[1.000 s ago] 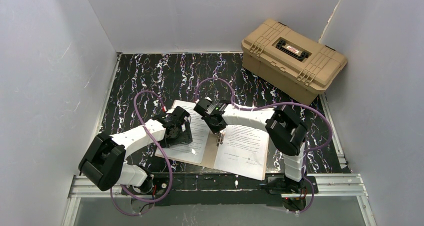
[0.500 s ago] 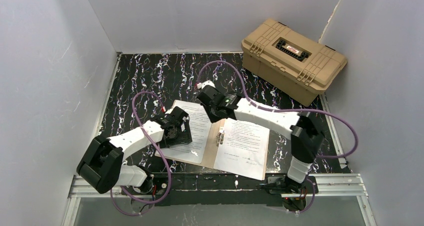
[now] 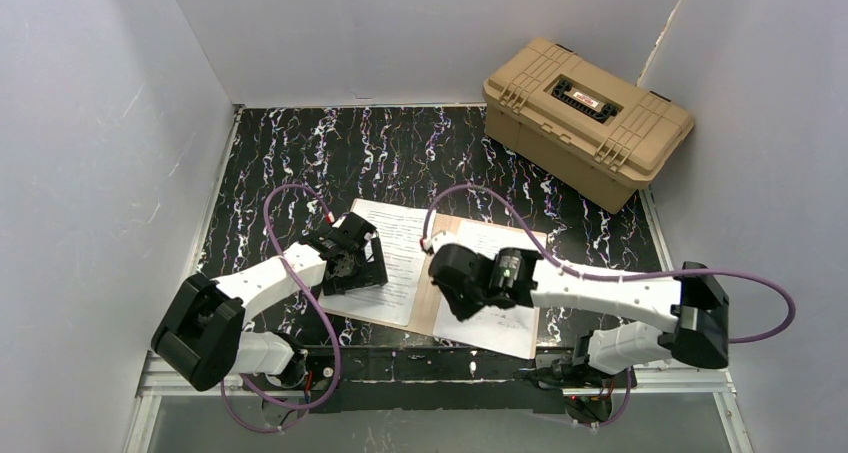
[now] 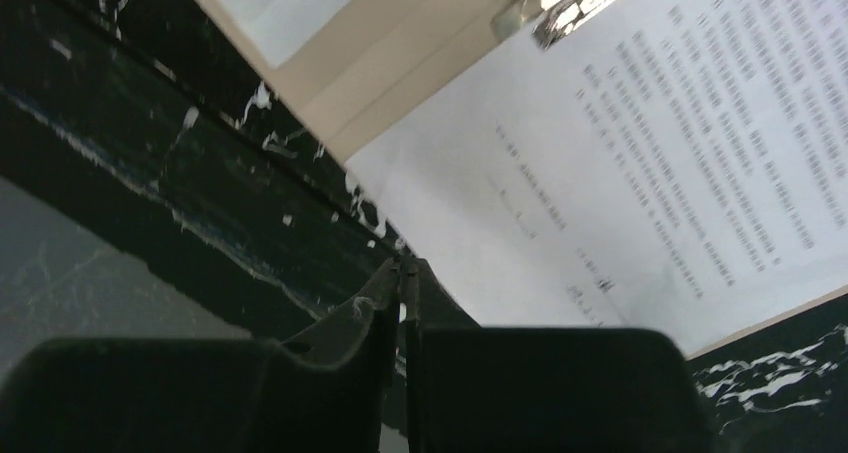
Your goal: Put the files into the folder
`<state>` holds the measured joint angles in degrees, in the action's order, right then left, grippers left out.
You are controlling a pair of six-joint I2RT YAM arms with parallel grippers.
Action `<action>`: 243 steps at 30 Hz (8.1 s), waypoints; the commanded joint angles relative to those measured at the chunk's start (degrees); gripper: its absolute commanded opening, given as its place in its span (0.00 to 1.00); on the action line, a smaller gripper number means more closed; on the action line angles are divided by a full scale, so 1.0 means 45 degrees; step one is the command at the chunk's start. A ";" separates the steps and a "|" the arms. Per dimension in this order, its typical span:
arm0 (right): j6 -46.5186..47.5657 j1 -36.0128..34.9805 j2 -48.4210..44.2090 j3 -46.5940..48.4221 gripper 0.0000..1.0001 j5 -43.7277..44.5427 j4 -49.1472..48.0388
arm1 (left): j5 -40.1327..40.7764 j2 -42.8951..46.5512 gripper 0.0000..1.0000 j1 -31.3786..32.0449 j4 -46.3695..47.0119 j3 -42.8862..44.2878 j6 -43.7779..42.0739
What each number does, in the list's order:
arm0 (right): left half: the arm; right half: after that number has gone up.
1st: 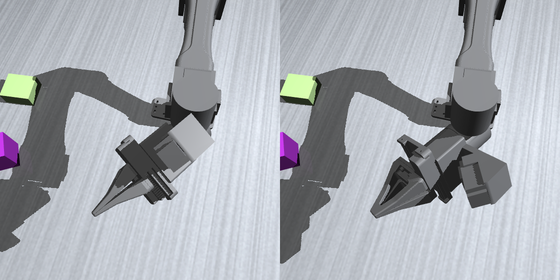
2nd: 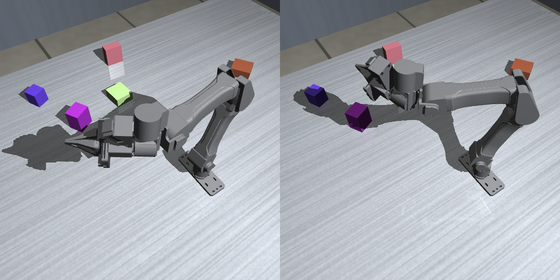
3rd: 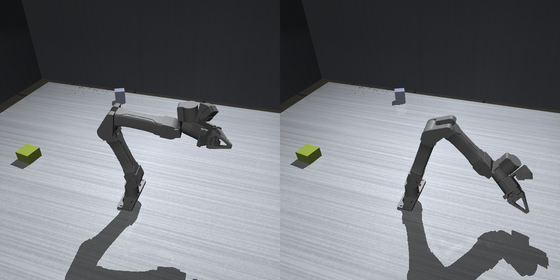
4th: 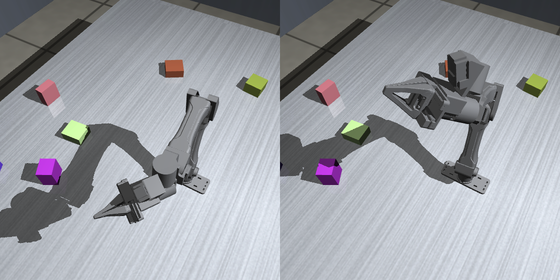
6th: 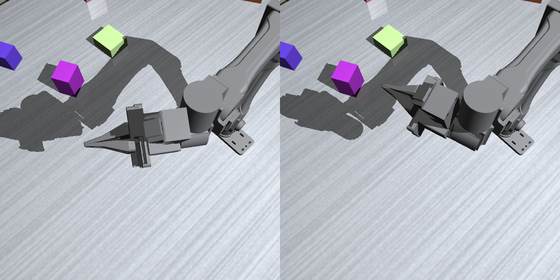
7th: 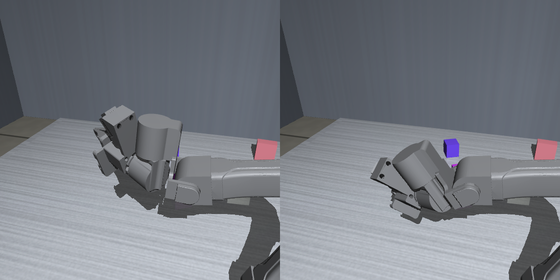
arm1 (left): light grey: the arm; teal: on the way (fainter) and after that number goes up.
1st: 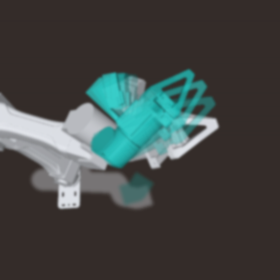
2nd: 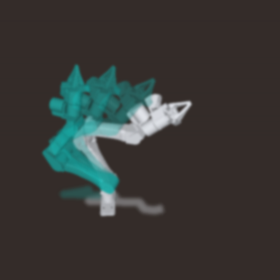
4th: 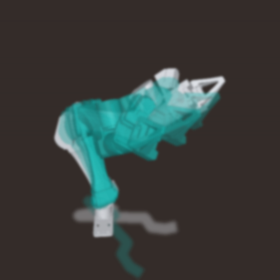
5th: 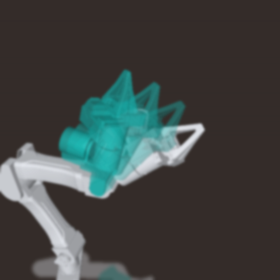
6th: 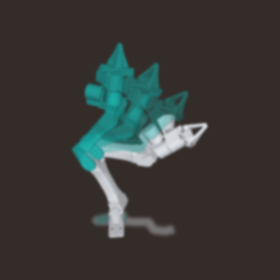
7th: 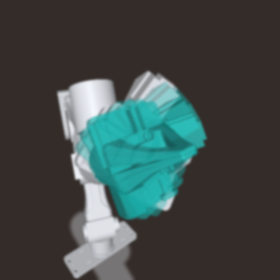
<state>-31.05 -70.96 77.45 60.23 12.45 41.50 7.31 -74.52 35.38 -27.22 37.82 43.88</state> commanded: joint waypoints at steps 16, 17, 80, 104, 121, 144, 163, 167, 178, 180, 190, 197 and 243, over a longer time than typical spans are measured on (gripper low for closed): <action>-0.4595 -0.3096 -0.0414 -0.3732 0.01 0.1009 0.0629 | -0.0830 0.0132 0.94 0.0029 0.0262 -0.0670 0.0240; -0.4686 -0.3103 -0.0356 -0.3879 0.01 0.0989 0.0474 | -0.0837 0.0144 0.94 0.0029 0.0238 -0.0671 0.0248; -0.0006 0.4964 0.3696 -0.2296 0.01 0.1997 -0.3708 | -0.1404 0.0503 0.94 0.0541 -0.0201 -0.0640 0.0557; 0.2545 0.5365 0.5665 0.5521 0.15 0.0188 -0.1617 | 0.0972 -0.0603 0.98 0.0967 -0.1747 0.1723 -0.0830; 0.3434 0.4775 0.8417 0.8354 0.28 -0.1267 -0.1218 | 0.0136 -0.1630 0.95 0.0967 -0.0947 0.0681 -0.0323; 0.4329 0.3979 0.9213 0.8564 0.10 0.0233 0.0415 | -0.0075 -0.1901 0.93 0.0963 -0.0588 0.0455 0.0206; 0.3754 0.3396 0.7824 0.4905 0.01 0.0832 -0.0332 | -0.0462 -0.2451 0.93 0.0909 0.0273 -0.0053 0.0940; 0.3687 0.3209 0.7821 0.4288 0.01 0.1251 -0.0352 | -0.0501 -0.2366 0.93 0.0822 0.0314 -0.0119 0.1049; 0.3528 0.2865 0.7845 0.2944 0.01 0.2127 -0.0185 | -0.0546 -0.2428 0.93 0.0733 0.0455 -0.0163 0.1177; 0.3466 0.2826 0.7922 0.2745 0.01 0.2162 -0.0260 | -0.0544 -0.2441 0.93 0.0706 0.0435 -0.0163 0.1187; 0.3005 0.2544 0.8304 0.2026 0.01 0.1602 -0.0946 | -0.0583 -0.2501 0.93 0.0709 0.0386 -0.0092 0.1118; 0.2887 0.2346 0.8689 0.1774 0.01 0.1423 -0.1068 | -0.0566 -0.2488 0.93 0.0711 0.0283 0.0060 0.1015; 0.2111 0.2939 0.6569 0.5479 0.09 0.2225 -0.1623 | -0.0702 -0.1348 0.93 0.0712 0.0069 0.0384 0.0269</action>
<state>-22.15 -59.51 110.56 82.30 18.44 33.12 8.23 -79.72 38.72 -29.36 41.67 44.88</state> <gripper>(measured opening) 0.076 0.925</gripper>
